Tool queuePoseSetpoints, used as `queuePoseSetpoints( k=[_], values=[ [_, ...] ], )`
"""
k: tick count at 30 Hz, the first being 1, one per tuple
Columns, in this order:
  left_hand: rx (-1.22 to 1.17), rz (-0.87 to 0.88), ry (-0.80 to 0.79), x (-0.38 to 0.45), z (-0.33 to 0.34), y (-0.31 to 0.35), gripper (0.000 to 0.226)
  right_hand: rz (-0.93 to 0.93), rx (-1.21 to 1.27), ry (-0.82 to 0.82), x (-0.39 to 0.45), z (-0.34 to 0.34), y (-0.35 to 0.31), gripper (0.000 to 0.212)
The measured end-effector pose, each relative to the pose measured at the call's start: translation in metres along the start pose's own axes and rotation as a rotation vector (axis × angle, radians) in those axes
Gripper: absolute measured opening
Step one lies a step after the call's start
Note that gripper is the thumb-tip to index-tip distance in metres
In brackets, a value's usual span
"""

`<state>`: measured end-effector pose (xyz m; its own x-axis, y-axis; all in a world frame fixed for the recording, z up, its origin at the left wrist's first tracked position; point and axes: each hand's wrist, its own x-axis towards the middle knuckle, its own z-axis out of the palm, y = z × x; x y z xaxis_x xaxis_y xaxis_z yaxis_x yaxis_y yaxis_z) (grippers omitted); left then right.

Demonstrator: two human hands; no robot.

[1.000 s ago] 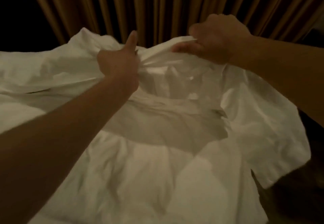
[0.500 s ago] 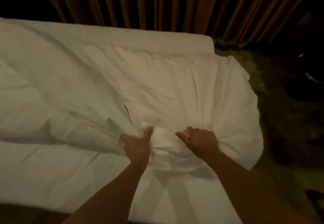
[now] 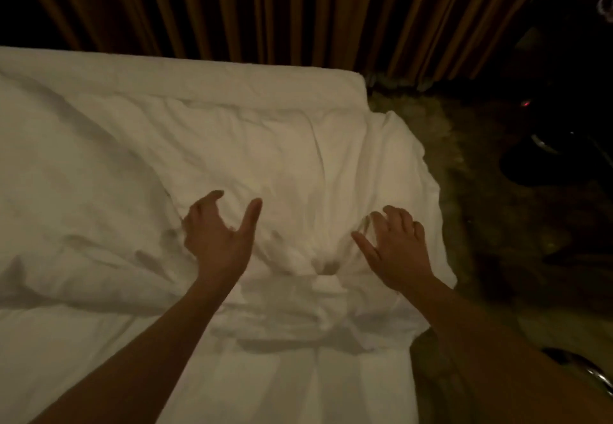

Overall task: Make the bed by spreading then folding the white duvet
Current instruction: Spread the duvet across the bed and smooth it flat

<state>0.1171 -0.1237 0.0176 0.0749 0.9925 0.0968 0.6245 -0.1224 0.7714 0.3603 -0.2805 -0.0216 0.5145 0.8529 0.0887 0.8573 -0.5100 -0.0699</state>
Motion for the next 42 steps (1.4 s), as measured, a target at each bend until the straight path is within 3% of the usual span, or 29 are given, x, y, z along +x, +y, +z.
queuePoseSetpoints(
  k=[2, 6, 8, 11, 14, 18, 24, 27, 30, 32, 35, 39, 42],
  values=[
    [0.133, 0.094, -0.182, 0.004, 0.015, 0.009, 0.093, 0.162, 0.045, -0.068, 0.002, -0.002, 0.011, 0.070],
    [0.341, 0.062, -0.566, -0.012, 0.028, -0.022, 0.104, 0.426, 0.132, -0.201, -0.013, 0.003, 0.022, 0.080],
    [0.493, 0.117, -0.636, -0.021, 0.027, -0.048, 0.117, 0.500, 0.145, -0.229, -0.018, 0.007, 0.022, 0.089],
    [0.571, 0.145, -0.508, -0.011, 0.035, -0.057, 0.119, 0.613, 0.198, -0.121, 0.009, 0.007, 0.022, 0.098],
    [0.596, 0.232, -0.356, 0.027, 0.073, -0.041, 0.124, 0.577, 0.263, -0.071, 0.065, 0.010, 0.028, 0.089],
    [0.542, 0.296, -0.328, 0.096, 0.150, 0.004, 0.118, 0.541, 0.293, 0.004, 0.149, 0.026, 0.047, 0.085],
    [0.508, 0.351, -0.421, 0.217, 0.252, 0.080, 0.111, 0.759, 0.527, -0.058, 0.292, 0.036, 0.106, 0.103],
    [0.546, 0.452, -0.426, 0.270, 0.281, 0.091, 0.095, 0.807, 0.686, -0.054, 0.339, 0.046, 0.124, 0.092],
    [0.666, 0.387, -0.471, 0.302, 0.304, 0.085, 0.093, 0.785, 0.767, -0.103, 0.371, 0.069, 0.133, 0.081],
    [0.778, 0.317, -0.532, 0.302, 0.317, 0.073, 0.100, 0.702, 0.682, -0.138, 0.379, 0.090, 0.132, 0.074],
    [0.818, 0.319, -0.483, 0.291, 0.328, 0.059, 0.097, 0.608, 0.567, -0.120, 0.374, 0.108, 0.134, 0.070],
    [0.663, 0.444, -0.206, 0.305, 0.317, 0.082, 0.086, 0.803, 0.528, 0.001, 0.377, 0.086, 0.166, 0.077],
    [0.544, 0.527, -0.162, 0.323, 0.310, 0.131, 0.078, 0.826, 0.481, 0.079, 0.388, 0.065, 0.196, 0.078]
  ],
)
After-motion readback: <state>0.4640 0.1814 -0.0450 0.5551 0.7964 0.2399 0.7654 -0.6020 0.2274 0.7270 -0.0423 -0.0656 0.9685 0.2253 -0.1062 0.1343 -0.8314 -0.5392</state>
